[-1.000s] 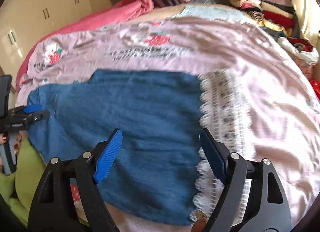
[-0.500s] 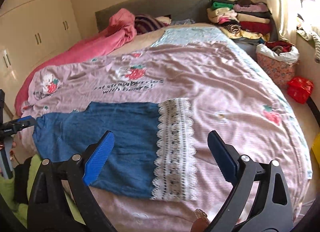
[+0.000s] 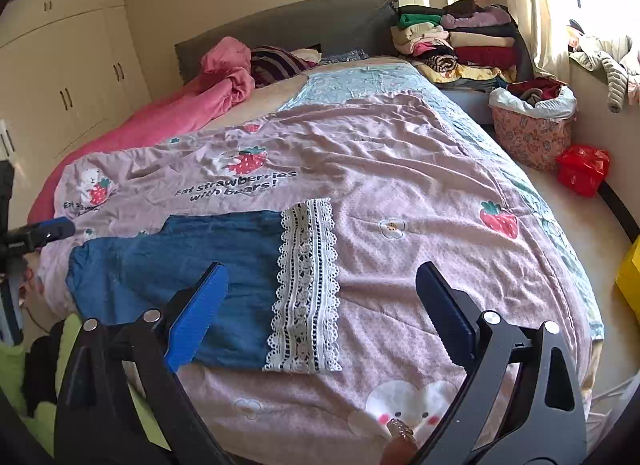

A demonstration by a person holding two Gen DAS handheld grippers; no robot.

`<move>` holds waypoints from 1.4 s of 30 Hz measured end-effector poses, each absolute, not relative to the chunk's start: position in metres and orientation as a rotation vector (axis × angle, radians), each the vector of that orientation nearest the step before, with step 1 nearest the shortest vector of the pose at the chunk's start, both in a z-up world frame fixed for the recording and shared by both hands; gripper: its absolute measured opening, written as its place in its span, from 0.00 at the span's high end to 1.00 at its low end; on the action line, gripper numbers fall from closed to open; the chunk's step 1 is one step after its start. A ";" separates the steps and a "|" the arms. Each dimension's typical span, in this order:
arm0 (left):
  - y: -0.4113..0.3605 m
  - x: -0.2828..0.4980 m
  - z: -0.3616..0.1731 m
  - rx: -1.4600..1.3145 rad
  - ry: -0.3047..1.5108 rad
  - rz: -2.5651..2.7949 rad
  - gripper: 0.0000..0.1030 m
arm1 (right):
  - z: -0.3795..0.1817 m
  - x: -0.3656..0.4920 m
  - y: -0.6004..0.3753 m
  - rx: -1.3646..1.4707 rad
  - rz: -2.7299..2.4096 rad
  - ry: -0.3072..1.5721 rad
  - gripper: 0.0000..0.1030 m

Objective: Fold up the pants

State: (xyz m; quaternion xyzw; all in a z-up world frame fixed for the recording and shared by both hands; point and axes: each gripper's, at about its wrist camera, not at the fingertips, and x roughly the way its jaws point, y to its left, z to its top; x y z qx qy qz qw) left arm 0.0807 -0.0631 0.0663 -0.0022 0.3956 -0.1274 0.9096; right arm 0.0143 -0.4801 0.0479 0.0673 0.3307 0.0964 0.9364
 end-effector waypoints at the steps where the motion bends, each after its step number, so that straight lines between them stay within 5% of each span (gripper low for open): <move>1: -0.067 0.083 0.067 0.001 0.817 -0.270 0.04 | 0.046 0.013 -0.481 0.139 0.197 0.677 0.14; 19: -0.171 0.142 0.037 0.215 0.861 -0.461 0.04 | -0.012 0.026 -0.462 0.161 0.263 0.806 0.14; 38: -0.239 0.245 -0.053 0.261 0.999 -0.670 0.05 | -0.056 0.059 -0.448 0.218 0.297 0.881 0.14; 40: -0.243 0.249 -0.060 0.261 1.014 -0.693 0.07 | -0.058 0.061 -0.447 0.221 0.301 0.882 0.14; 42: -0.250 0.250 -0.068 0.258 1.030 -0.732 0.22 | -0.059 0.063 -0.445 0.226 0.327 0.875 0.25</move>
